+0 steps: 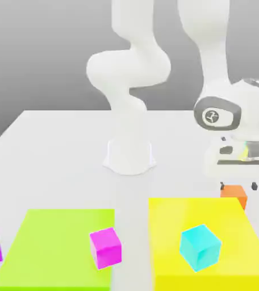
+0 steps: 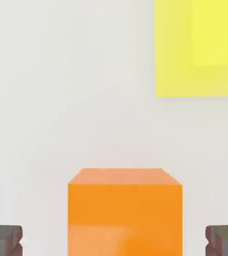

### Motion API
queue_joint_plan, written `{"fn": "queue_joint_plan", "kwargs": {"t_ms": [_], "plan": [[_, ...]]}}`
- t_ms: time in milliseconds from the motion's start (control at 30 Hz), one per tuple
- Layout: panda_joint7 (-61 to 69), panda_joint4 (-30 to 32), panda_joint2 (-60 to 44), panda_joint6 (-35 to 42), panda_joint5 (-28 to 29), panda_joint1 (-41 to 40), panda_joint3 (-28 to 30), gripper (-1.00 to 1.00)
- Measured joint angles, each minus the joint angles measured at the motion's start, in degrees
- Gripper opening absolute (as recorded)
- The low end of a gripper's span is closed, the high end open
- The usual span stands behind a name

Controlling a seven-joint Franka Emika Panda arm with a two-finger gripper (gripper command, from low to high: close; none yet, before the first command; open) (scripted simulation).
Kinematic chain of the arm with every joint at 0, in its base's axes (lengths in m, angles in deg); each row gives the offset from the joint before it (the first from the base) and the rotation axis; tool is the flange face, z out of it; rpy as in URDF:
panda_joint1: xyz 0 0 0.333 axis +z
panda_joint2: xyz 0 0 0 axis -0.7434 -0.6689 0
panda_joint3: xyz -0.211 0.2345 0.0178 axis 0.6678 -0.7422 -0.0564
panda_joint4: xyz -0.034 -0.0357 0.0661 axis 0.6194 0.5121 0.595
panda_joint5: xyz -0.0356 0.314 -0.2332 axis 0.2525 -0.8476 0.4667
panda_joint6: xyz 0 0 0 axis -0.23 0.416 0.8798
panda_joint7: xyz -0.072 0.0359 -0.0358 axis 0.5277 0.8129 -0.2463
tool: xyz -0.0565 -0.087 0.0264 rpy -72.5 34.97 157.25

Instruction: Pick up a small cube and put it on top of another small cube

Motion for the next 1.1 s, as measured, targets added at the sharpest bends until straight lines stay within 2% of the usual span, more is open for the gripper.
{"fn": "queue_joint_plan", "kwargs": {"t_ms": [33, 67, 267, 333, 400, 533, 667, 767, 867, 1100], "plan": [[-1.85, -0.46, -1.52, -0.99, 2.31, 2.16, 2.72, 0.00], [-3.11, -0.82, -2.81, -1.89, 3.85, 4.14, 5.09, -1.00], [-3.87, -1.02, -3.47, -2.51, 4.78, 5.08, 6.24, -1.00], [-2.26, -0.58, -1.98, -1.51, 2.80, 3.33, 4.00, -1.00], [1.29, 0.27, 0.70, 0.09, -1.76, 0.31, -0.12, -1.00], [11.10, 2.08, 6.62, 3.25, -15.00, -3.59, -7.15, -1.00], [20.30, 3.39, 11.88, 6.69, -27.80, -3.54, -10.31, -1.00], [23.10, 1.99, 14.64, 9.75, -34.89, -2.37, -8.34, -1.00], [23.00, -0.11, 16.72, 12.92, -38.88, -6.67, -5.41, -1.00], [18.26, -4.91, 19.71, 19.69, -41.69, -13.55, 0.46, -1.00]]}}
